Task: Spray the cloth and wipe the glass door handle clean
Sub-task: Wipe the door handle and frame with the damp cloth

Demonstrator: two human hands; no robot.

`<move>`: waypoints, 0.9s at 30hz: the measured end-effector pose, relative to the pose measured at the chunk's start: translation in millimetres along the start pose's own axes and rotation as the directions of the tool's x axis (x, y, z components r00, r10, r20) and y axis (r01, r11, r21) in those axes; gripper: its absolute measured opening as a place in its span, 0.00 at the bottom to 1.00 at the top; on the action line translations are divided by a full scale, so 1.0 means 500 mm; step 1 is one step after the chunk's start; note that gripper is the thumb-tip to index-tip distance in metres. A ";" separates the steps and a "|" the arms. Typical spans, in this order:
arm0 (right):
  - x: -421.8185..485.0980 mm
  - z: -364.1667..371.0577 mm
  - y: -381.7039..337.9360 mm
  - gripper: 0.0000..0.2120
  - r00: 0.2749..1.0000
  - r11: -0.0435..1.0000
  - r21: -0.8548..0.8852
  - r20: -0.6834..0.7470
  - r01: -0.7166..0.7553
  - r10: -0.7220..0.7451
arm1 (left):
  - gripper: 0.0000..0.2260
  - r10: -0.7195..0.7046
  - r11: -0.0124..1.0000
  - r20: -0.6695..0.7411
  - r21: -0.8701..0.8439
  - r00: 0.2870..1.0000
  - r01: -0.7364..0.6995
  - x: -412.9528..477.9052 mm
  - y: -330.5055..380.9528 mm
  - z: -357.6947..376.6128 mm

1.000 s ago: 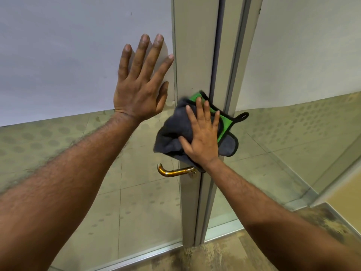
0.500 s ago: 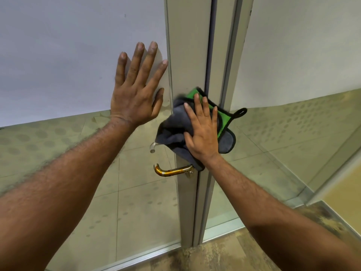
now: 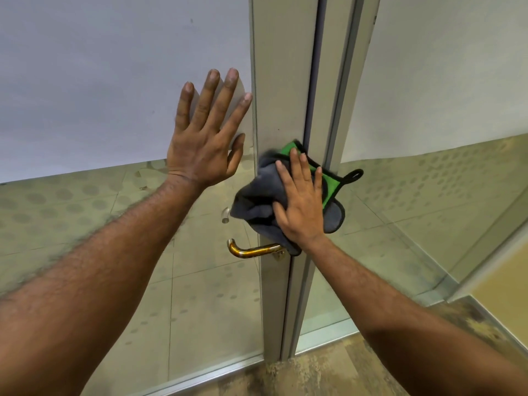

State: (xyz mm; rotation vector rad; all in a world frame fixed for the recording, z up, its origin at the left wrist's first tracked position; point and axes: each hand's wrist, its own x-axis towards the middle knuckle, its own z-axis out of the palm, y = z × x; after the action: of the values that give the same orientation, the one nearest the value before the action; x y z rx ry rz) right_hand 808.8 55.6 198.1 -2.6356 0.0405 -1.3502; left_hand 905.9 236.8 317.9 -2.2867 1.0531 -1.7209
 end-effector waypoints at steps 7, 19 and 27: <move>-0.028 0.028 0.014 0.43 0.938 0.932 -0.170 0.193 0.321 -0.287 | 0.27 0.000 1.000 -0.024 -0.020 1.000 0.000 0.002 0.000 0.000; 0.022 -0.013 0.004 0.39 0.994 0.995 0.004 -0.037 0.100 -0.100 | 0.28 0.002 1.000 -0.019 0.006 1.000 -0.002 0.001 0.001 0.001; -0.035 -0.030 0.085 0.41 0.886 0.872 -0.224 0.279 0.435 -0.371 | 0.28 -0.002 1.000 -0.015 0.007 1.000 0.002 0.002 -0.002 0.002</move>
State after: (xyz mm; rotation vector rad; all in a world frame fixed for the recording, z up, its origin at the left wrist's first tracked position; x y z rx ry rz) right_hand 788.9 13.4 185.2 -3.1597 -0.4087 -1.2101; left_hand 907.3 236.7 318.7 -2.2753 1.0460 -1.7429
